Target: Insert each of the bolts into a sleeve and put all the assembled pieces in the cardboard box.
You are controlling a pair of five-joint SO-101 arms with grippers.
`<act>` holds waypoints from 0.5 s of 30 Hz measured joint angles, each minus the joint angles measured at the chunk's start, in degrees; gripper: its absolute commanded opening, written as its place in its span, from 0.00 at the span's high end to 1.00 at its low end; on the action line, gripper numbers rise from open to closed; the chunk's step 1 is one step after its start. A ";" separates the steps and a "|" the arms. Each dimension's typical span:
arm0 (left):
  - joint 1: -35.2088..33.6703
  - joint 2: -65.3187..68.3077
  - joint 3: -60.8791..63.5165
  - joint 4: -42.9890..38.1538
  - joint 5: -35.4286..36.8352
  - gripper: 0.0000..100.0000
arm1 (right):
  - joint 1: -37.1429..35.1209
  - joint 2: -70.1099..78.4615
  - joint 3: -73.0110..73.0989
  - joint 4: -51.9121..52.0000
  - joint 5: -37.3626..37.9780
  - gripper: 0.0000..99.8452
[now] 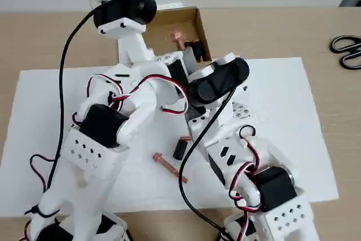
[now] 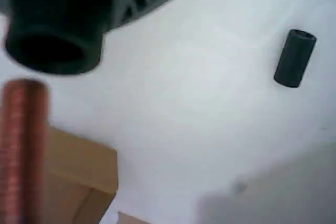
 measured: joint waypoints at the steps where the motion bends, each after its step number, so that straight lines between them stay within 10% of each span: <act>1: 0.00 0.00 0.00 0.53 1.05 0.99 | 0.00 0.00 0.00 0.00 0.00 1.00; 15: 2.29 -0.79 -3.69 6.95 2.55 0.99 | 0.00 -0.26 0.00 0.00 0.00 1.00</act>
